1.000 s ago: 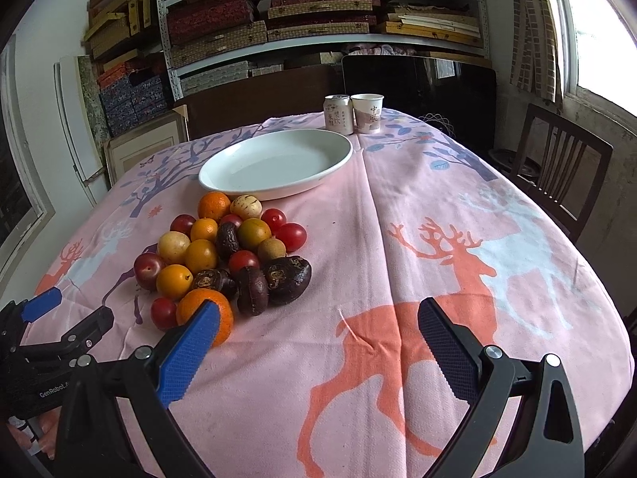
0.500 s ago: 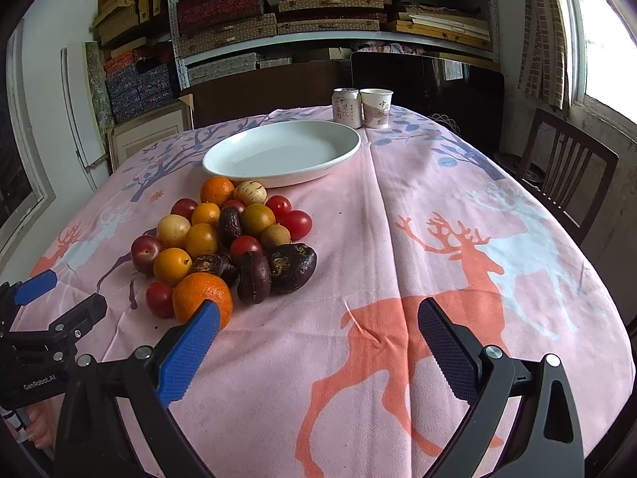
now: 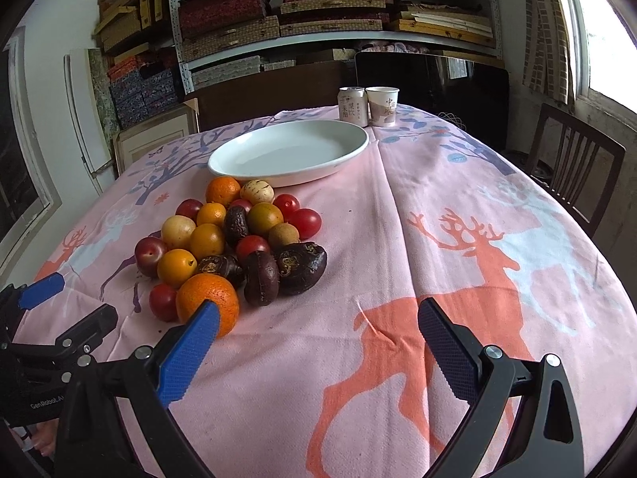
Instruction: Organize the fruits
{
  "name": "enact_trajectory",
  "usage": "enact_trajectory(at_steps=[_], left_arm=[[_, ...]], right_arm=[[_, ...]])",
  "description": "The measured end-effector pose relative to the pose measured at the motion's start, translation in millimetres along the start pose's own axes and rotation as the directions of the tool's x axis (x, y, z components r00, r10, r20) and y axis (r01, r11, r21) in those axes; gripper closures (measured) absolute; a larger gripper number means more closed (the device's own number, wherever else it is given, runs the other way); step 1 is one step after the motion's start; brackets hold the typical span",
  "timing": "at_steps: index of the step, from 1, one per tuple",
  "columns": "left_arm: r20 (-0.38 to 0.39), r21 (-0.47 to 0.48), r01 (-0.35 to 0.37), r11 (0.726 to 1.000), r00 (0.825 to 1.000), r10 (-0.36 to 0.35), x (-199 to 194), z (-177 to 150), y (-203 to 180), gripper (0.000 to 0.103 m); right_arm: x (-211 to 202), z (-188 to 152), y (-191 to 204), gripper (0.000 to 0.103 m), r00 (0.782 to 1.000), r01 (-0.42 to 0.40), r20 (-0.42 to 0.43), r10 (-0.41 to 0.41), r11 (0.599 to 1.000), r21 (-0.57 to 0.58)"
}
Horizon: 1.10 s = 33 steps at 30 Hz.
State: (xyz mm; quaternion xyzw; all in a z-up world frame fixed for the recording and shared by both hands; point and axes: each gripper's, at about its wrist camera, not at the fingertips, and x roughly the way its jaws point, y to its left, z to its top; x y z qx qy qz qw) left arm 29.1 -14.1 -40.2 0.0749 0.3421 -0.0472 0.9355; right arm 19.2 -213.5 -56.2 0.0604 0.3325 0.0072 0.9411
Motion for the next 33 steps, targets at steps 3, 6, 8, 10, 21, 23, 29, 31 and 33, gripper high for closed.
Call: enact_trajectory(at_steps=[3, 6, 8, 10, 21, 23, 29, 31, 33], left_arm=[[-0.009, -0.029, -0.042, 0.999, 0.999, 0.042, 2.8, -2.6, 0.2, 0.004], [-0.031, -0.083, -0.068, 0.994, 0.997, 0.065, 7.0, -4.5, 3.5, 0.004], [-0.047, -0.141, -0.051, 0.989, 0.998, 0.045, 9.4, -5.4, 7.4, 0.004], [-0.058, -0.2, -0.01, 0.98, 0.998, -0.001, 12.1, -8.3, 11.3, 0.004], [-0.094, -0.358, 0.155, 0.921, 0.975, -0.2, 33.9, -22.1, 23.4, 0.004], [-0.071, -0.393, 0.181, 0.901, 0.972, -0.226, 33.6, -23.7, 29.0, 0.004], [-0.095, -0.401, 0.1, 0.911, 0.984, -0.15, 32.6, -22.7, 28.4, 0.004], [-0.105, -0.407, 0.066, 0.911, 0.987, -0.118, 31.4, -23.4, 30.4, 0.004], [-0.106, -0.408, 0.055, 0.912, 0.989, -0.107, 29.9, -24.1, 31.3, 0.005]], right_arm=[[2.9, -2.3, 2.3, 0.003, 1.0, 0.027, 0.008, -0.027, 0.999, -0.027], [2.8, -3.3, 4.5, 0.003, 1.0, -0.012, 0.01, 0.012, 0.999, -0.046], [1.8, -3.6, 4.2, 0.003, 0.999, -0.029, 0.016, 0.03, 0.998, -0.047], [3.6, -4.8, 3.6, 0.003, 0.999, -0.037, 0.007, 0.037, 0.998, -0.042], [10.5, -7.4, -3.5, 0.003, 0.998, -0.061, -0.026, 0.062, 0.998, 0.015], [9.2, -7.8, -1.7, 0.003, 0.999, -0.045, -0.019, 0.046, 0.999, 0.009], [11.0, -8.5, 9.0, 0.003, 0.999, 0.008, -0.034, -0.01, 0.999, -0.05], [11.6, -8.5, 10.2, 0.003, 0.999, 0.016, -0.039, -0.019, 0.998, -0.057], [12.7, -8.5, 9.6, 0.003, 0.999, 0.016, -0.045, -0.019, 0.998, -0.054]])
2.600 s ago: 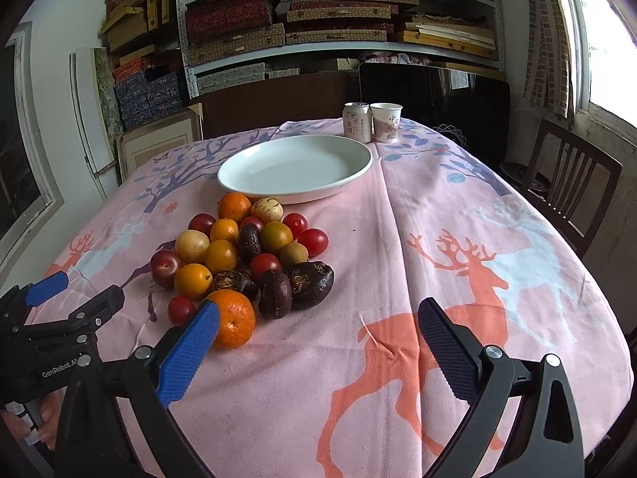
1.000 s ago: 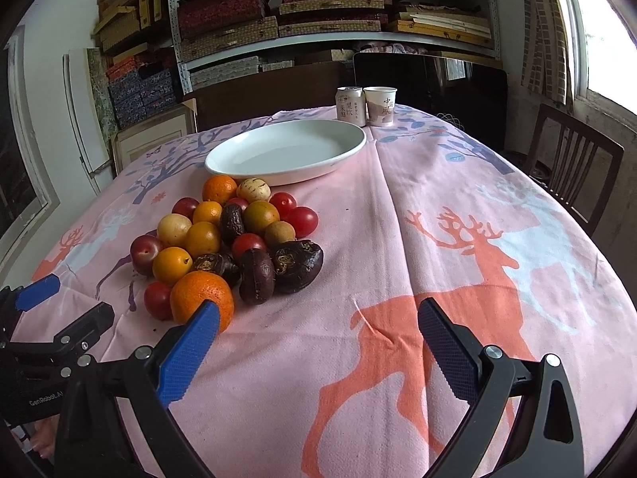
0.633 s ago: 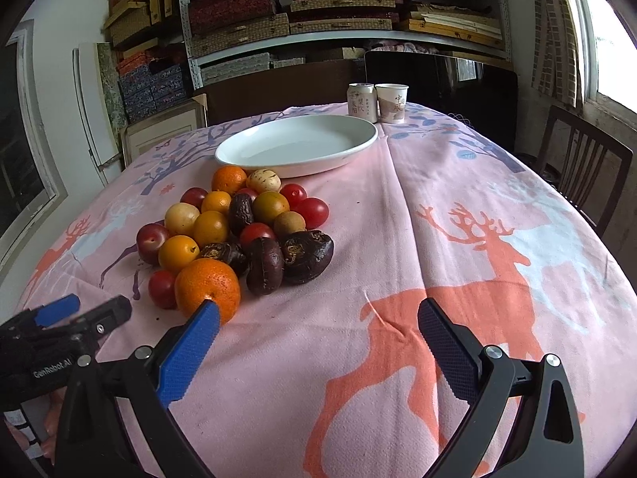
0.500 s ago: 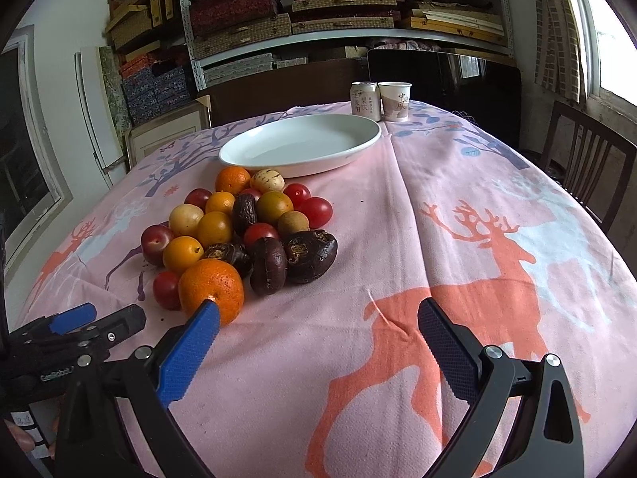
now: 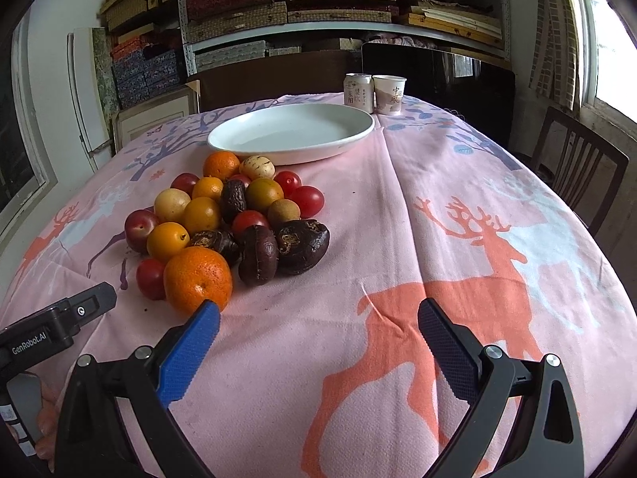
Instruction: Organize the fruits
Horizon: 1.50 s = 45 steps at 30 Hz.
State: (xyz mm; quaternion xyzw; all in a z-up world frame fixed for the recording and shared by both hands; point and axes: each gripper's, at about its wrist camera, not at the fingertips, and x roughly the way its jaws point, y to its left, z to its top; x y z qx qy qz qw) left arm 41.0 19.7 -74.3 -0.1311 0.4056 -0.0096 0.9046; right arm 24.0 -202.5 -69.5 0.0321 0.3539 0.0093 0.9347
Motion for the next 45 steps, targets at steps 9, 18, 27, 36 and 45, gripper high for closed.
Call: enact_trajectory(at_steps=[9, 18, 27, 36, 45], left_arm=[[-0.001, 0.041, -0.07, 0.997, 0.998, 0.07, 1.2, -0.5, -5.5, 0.004], [-0.01, 0.044, -0.066, 0.997, 0.998, 0.066, 3.3, -0.4, -5.5, 0.004], [-0.024, 0.061, -0.078, 0.995, 0.997, 0.08, 5.7, 0.3, -8.7, 0.005], [-0.046, 0.106, -0.089, 0.99, 0.994, 0.094, 9.6, -1.0, -16.2, 0.005], [-0.059, 0.148, -0.091, 0.985, 0.993, 0.1, 13.0, -1.6, -23.0, 0.005]], right_arm=[[1.2, -0.2, 0.2, 0.003, 1.0, -0.015, -0.005, 0.015, 1.0, -0.003], [1.5, 0.1, -0.7, 0.003, 1.0, -0.02, -0.005, 0.02, 1.0, 0.0], [4.2, 0.3, -0.7, 0.003, 1.0, -0.009, -0.023, 0.009, 1.0, -0.005], [6.5, 0.4, 1.9, 0.003, 0.999, 0.001, -0.032, -0.001, 1.0, -0.014], [6.2, -0.2, -7.0, 0.003, 0.999, -0.026, -0.028, 0.027, 0.999, 0.038]])
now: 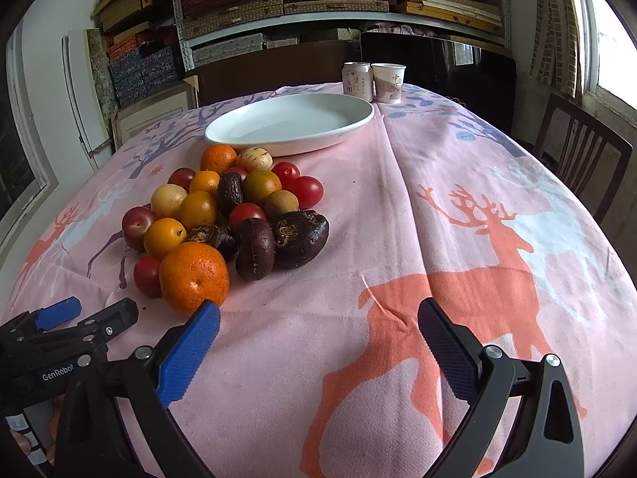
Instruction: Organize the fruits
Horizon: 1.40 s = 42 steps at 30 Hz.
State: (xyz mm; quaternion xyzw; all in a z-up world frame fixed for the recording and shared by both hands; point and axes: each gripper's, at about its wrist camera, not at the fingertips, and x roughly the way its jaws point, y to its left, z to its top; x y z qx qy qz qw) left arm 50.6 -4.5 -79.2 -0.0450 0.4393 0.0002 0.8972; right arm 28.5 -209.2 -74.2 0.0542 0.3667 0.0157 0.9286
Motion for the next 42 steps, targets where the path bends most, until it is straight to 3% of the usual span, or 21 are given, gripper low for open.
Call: enact_trajectory(at_steps=[42], left_arm=[[0.006, -0.02, -0.006, 1.0, 1.0, 0.006, -0.2, 0.1, 2.6, 0.004]], right_arm=[[0.8, -0.6, 0.5, 0.003, 1.0, 0.027, -0.003, -0.027, 1.0, 0.013]])
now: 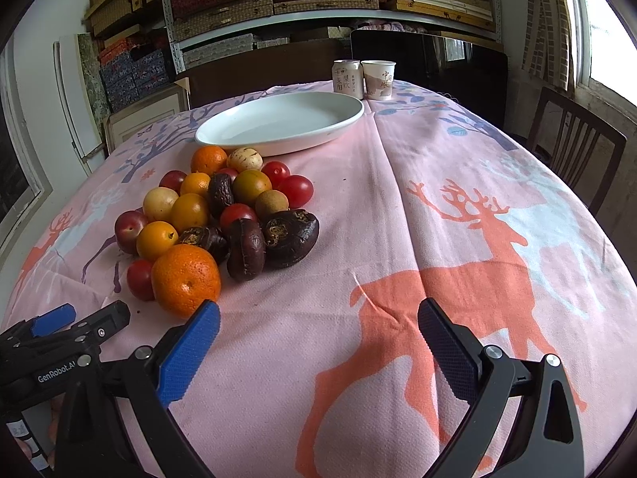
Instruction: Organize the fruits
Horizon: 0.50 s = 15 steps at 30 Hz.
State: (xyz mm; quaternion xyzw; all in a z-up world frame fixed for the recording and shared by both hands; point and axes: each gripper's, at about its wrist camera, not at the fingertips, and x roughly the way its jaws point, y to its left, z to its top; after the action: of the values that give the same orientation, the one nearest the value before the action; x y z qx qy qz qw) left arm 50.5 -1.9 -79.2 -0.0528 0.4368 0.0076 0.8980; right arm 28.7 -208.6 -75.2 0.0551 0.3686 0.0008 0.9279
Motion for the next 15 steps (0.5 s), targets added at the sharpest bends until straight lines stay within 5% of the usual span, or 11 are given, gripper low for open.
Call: enact_trajectory(at_steps=[15], left_arm=[[0.002, -0.004, 0.0, 1.0, 1.0, 0.0, -0.3, -0.2, 0.5, 0.004]], right_arm=[[0.2, 0.3, 1.1, 0.003, 1.0, -0.002, -0.001, 0.002, 1.0, -0.002]])
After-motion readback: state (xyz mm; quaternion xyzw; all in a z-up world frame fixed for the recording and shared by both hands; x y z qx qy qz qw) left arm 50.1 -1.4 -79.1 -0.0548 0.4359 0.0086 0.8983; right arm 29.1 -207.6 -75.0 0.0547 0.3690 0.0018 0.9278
